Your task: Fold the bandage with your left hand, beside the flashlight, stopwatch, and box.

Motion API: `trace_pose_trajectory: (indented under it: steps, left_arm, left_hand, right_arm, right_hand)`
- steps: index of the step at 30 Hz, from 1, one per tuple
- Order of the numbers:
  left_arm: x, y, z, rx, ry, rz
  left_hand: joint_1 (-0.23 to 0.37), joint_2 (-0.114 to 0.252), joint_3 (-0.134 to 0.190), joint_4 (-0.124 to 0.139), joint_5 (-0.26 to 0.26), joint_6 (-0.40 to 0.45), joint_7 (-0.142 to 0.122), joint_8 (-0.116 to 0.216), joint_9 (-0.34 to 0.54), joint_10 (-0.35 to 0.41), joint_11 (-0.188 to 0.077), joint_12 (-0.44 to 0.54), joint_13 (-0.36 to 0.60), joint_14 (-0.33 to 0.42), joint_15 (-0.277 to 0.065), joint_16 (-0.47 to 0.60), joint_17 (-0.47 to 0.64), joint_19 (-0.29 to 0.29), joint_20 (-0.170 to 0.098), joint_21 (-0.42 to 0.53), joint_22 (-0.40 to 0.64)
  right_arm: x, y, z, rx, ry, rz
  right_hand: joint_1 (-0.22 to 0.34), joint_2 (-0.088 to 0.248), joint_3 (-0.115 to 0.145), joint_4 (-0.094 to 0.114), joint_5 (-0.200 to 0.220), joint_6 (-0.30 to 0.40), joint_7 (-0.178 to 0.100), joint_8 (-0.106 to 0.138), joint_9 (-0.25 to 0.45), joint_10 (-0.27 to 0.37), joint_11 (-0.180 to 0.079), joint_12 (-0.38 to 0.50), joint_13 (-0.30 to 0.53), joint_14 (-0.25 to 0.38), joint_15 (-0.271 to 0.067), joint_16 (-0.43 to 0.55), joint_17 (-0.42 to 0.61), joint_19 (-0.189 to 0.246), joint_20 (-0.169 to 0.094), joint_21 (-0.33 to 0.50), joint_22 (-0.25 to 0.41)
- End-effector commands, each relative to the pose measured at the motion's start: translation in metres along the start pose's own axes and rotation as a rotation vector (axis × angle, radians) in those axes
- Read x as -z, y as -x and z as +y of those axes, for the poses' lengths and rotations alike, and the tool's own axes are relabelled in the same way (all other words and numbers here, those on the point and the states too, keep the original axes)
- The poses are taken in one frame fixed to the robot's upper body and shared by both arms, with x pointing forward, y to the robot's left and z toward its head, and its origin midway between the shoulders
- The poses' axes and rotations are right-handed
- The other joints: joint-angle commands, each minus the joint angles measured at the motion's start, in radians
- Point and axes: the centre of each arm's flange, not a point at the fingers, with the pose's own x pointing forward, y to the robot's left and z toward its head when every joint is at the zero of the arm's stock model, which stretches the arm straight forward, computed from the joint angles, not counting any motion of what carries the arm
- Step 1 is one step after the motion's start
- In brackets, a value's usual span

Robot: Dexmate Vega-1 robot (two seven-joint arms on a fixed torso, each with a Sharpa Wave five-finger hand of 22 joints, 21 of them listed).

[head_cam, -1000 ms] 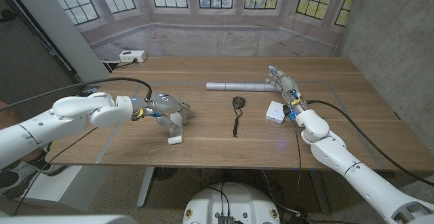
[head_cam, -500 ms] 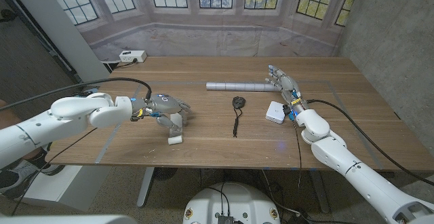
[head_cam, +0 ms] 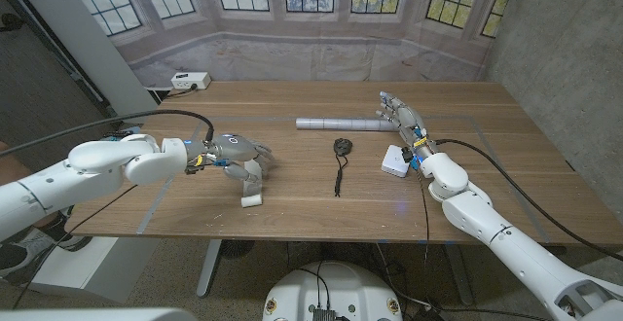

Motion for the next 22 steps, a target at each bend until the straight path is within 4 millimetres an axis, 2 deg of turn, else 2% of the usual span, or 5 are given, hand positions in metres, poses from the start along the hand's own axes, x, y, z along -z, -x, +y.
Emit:
trace_pose_trajectory:
  steps: [1, 7, 22]
  left_arm:
    - [0.003, -0.0012, 0.0042, -0.039, 0.032, 0.031]
    - [0.0022, -0.0044, 0.0058, -0.058, 0.051, 0.041]
    - [0.004, -0.0091, 0.005, -0.111, 0.101, 0.089]
  left_hand:
    - [-0.005, 0.02, 0.004, 0.014, 0.005, -0.002, 0.004, -0.003, 0.002, 0.006, 0.01, 0.007, 0.005, 0.001, 0.007, 0.007, 0.005, -0.003, 0.001, 0.004, 0.004]
    - [-0.016, 0.025, 0.006, 0.021, 0.006, 0.004, 0.007, -0.004, 0.002, 0.009, 0.013, 0.009, 0.005, 0.004, 0.008, 0.007, 0.004, -0.002, 0.001, 0.005, 0.004]
    - [-0.029, 0.026, 0.009, 0.025, 0.007, 0.011, 0.014, -0.008, 0.001, 0.011, 0.013, 0.011, 0.005, 0.005, 0.011, 0.006, 0.001, -0.002, 0.002, 0.006, 0.003]
  right_arm:
    - [-0.0002, -0.0069, 0.001, -0.014, 0.001, 0.001]
    - [-0.0011, -0.0079, -0.0024, -0.014, 0.004, -0.001]
    - [0.0024, -0.0119, -0.0041, -0.021, 0.0, 0.005]
  right_hand:
    - [0.008, -0.004, -0.001, -0.001, 0.0, 0.008, -0.003, -0.001, 0.003, 0.003, -0.003, -0.001, 0.005, 0.007, -0.014, -0.001, 0.002, 0.0, -0.021, 0.0, 0.005]
    - [0.008, -0.004, 0.0, -0.001, 0.0, 0.009, -0.001, 0.0, 0.003, 0.005, 0.003, -0.001, 0.005, 0.007, -0.013, -0.001, 0.002, 0.001, -0.019, 0.0, 0.005]
    - [0.007, -0.004, -0.001, -0.001, 0.0, 0.008, -0.003, -0.001, 0.003, 0.004, -0.004, -0.001, 0.005, 0.008, -0.014, -0.001, 0.002, 0.0, -0.021, 0.0, 0.005]
